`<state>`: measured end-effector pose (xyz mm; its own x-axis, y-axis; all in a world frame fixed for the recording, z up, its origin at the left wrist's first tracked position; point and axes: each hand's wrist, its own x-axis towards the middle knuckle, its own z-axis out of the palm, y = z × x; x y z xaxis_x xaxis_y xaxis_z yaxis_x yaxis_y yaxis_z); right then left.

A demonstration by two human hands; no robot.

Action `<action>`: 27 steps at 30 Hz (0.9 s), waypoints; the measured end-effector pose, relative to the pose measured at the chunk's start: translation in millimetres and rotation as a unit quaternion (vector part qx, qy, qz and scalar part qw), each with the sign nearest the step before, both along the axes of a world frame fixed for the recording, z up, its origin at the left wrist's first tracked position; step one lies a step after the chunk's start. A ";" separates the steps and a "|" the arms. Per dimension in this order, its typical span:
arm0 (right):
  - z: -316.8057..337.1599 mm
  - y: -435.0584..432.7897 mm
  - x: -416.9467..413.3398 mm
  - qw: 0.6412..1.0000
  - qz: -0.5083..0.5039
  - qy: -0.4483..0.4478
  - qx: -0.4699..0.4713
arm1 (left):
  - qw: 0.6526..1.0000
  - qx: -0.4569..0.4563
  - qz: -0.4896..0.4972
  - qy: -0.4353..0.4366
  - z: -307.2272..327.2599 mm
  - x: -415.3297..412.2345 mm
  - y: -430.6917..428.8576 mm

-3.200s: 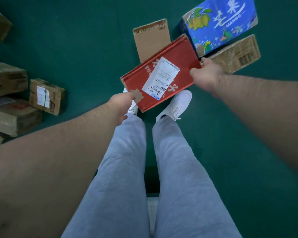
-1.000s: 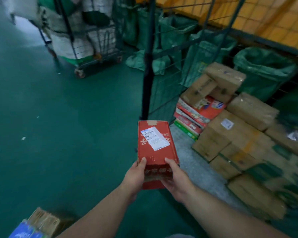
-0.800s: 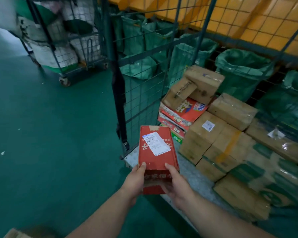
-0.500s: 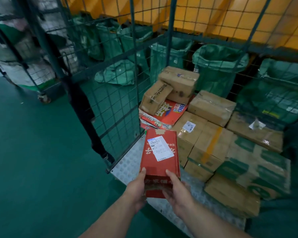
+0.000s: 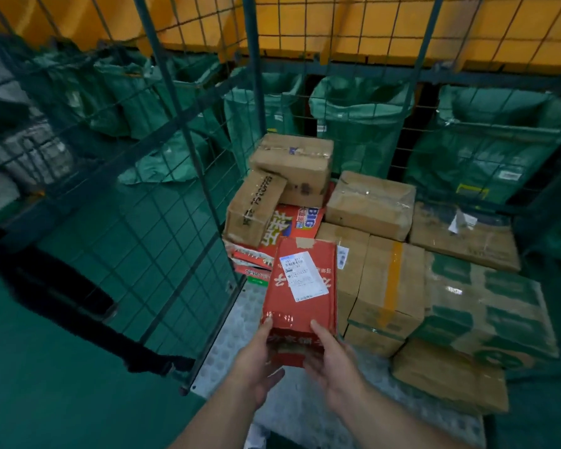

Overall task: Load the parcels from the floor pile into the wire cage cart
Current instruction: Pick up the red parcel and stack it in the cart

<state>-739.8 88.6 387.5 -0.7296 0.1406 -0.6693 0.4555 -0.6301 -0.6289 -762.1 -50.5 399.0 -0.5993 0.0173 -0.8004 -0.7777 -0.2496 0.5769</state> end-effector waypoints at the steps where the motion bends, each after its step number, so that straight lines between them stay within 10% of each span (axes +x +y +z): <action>1: 0.8 -6.2 -16.2 1.000 -0.002 0.000 0.000 | 1.000 0.009 -0.001 0.000 -6.2 -19.4 -4.7; 27: -137.6 -39.2 -387.0 0.990 -0.040 -0.083 0.107 | 1.000 0.007 0.003 0.004 -99.4 -397.2 -16.1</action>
<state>-1126.8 49.4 249.9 -0.5924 0.3455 -0.7278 0.5182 -0.5283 -0.6726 -1159.3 -66.6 299.7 -0.6057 0.0253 -0.7953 -0.7718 -0.2619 0.5795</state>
